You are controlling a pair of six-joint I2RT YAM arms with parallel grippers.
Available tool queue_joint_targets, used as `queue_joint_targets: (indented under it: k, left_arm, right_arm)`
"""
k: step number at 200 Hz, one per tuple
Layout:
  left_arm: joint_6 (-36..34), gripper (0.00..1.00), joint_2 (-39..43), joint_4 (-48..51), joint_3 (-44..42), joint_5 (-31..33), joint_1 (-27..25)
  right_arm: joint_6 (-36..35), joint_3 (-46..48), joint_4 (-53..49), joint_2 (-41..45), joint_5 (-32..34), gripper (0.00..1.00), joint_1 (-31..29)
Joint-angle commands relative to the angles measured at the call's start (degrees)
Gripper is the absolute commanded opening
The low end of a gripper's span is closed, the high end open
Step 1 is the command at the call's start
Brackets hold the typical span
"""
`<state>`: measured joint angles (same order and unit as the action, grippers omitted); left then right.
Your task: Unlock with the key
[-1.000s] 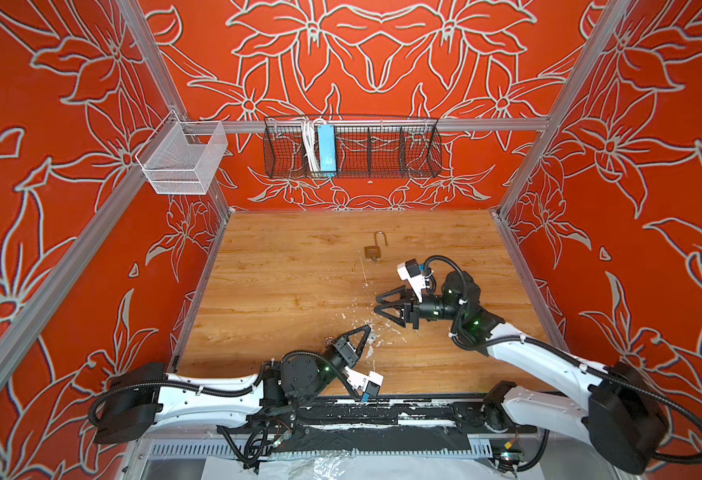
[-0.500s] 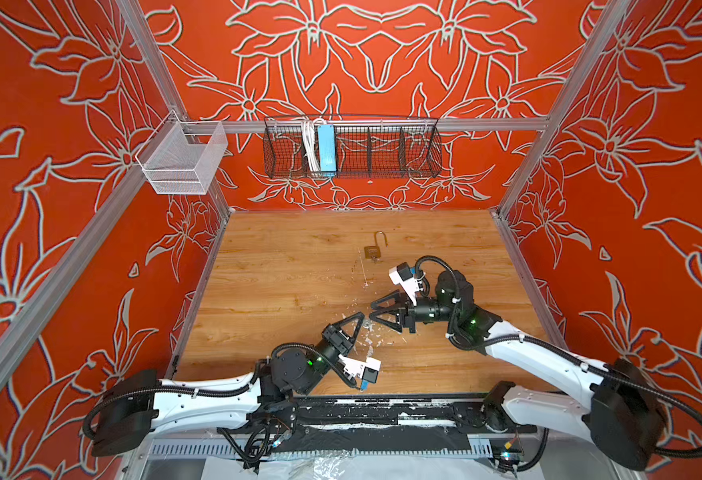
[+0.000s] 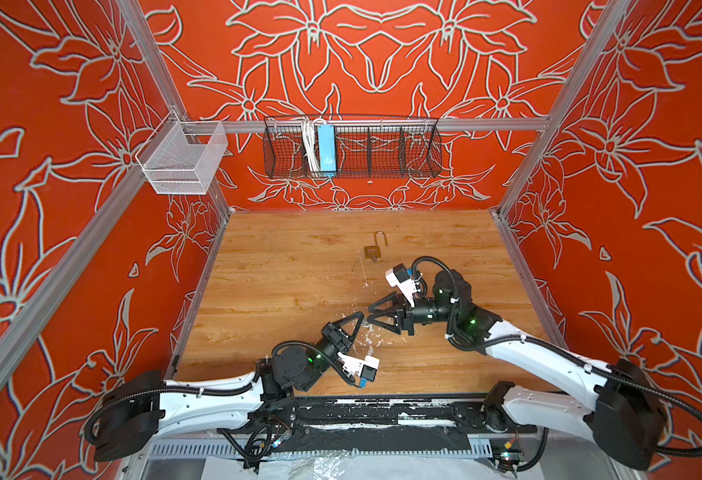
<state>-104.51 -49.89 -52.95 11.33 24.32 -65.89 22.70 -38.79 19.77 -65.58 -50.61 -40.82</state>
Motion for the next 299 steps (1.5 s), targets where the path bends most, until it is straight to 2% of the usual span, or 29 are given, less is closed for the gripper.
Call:
queue_joint_targets:
  k: [1, 31, 81, 170, 203, 221, 243, 273, 280, 285, 286, 287, 288, 289, 290, 291, 299]
  left_arm:
    - [0.49, 0.0, 0.67, -2.23, -0.09, -0.97, 0.41]
    - [0.17, 0.0, 0.74, -2.28, -0.01, -0.65, 0.39]
    - [-0.14, 0.0, 0.67, -3.21, 0.18, 0.57, 0.41]
    - [-0.74, 0.0, -1.2, -5.7, 0.7, 3.57, 0.5]
    - [-0.41, 0.0, -0.43, -5.15, 0.69, 3.28, 0.5]
    - [-0.13, 0.0, 0.17, -4.6, 0.62, 2.94, 0.5]
    - [1.08, 0.0, 1.55, -2.13, 0.54, 1.91, 0.5]
    - [3.77, 0.0, 4.59, 1.06, 0.52, 0.39, 0.5]
    - [5.01, 0.09, 5.6, 2.14, 0.61, -0.09, 0.5]
    - [6.1, 0.23, 6.4, 3.09, 0.77, -0.34, 0.57]
    - [6.31, 0.3, 6.57, 3.32, 0.74, -0.42, 0.58]
    - [6.54, 0.53, 6.74, 3.57, 0.81, -0.5, 0.58]
    - [6.79, 0.64, 6.91, 3.83, 0.85, -0.54, 0.63]
    - [7.05, 0.83, 7.13, 4.09, 0.91, -0.61, 0.65]
    - [7.31, 0.93, 7.33, 4.39, 0.94, -0.73, 0.66]
    - [7.52, 0.98, 7.51, 4.68, 0.96, -0.79, 0.71]
    - [9.99, 0.97, 9.21, 7.45, 1.34, -1.47, 1.09]
  right_arm:
    - [-1.05, -1.98, -0.69, -1.34, -0.9, 0.45, -0.83]
    - [-1.92, -3.08, -2.32, -2.49, -1.23, 0.35, -1.77]
    - [-3.36, -4.53, -5.77, -3.49, -1.38, 0.35, -1.93]
    - [-5.43, -6.39, -10.64, -3.45, -2.53, 0.27, -1.95]
    - [-5.56, -6.41, -10.8, -3.67, -2.4, 0.14, -1.94]
    - [-5.91, -6.4, -11.16, -3.59, -1.59, 0.11, -1.94]
    - [-6.16, -6.47, -11.33, -3.59, -1.16, 0.0, -1.88]
    - [-6.53, -6.41, -11.73, -3.42, -0.37, 0.0, -1.89]
    - [-6.66, -6.31, -11.78, -3.26, -0.04, 0.0, -1.84]
    - [-6.78, -6.15, -11.77, -3.09, 0.27, 0.0, -1.87]
    - [-6.83, -6.14, -11.73, -3.07, 0.39, 0.0, -1.84]
    - [-6.85, -6.09, -11.75, -3.02, 0.45, 0.0, -1.82]
    - [-6.91, -6.06, -11.76, -3.0, 0.57, 0.0, -1.86]
    - [-6.98, -6.05, -11.72, -2.99, 0.63, 0.0, -1.83]
    - [-7.02, -6.09, -11.7, -2.94, 0.7, 0.0, -1.82]
    - [-7.08, -6.06, -11.78, -2.91, 0.83, 0.0, -1.86]
    - [-7.6, -5.81, -12.01, -2.58, 1.75, 0.0, -1.81]
